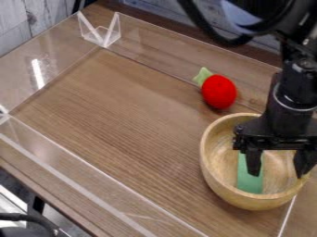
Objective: Remove the green block from the brown bowl and put it on the table
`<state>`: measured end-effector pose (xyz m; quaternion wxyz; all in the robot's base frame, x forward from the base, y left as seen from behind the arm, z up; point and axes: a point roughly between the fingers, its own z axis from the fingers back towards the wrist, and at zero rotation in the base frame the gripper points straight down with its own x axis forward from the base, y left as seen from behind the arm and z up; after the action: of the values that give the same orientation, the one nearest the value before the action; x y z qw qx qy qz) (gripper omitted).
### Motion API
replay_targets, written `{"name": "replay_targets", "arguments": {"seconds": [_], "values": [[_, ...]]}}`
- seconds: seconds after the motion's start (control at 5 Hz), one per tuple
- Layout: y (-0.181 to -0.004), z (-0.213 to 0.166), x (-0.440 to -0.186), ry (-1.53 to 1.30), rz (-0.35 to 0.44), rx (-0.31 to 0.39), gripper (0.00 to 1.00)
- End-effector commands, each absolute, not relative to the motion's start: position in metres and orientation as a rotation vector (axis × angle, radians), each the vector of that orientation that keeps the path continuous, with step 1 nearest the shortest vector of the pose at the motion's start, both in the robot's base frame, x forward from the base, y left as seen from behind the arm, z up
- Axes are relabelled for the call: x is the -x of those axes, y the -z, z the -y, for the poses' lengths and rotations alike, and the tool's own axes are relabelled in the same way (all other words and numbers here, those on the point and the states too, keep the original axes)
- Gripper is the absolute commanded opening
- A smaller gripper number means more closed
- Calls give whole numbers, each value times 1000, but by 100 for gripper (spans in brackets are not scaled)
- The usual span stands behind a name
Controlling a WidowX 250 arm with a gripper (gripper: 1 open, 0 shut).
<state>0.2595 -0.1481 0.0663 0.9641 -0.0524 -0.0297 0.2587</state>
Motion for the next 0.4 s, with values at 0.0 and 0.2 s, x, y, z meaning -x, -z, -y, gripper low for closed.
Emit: {"name": "replay_targets", "arguments": {"seconds": [0.0, 0.2], "values": [[-81, 148, -276, -527, 96, 128, 100], [-87, 133, -272, -499, 83, 112, 100]]}}
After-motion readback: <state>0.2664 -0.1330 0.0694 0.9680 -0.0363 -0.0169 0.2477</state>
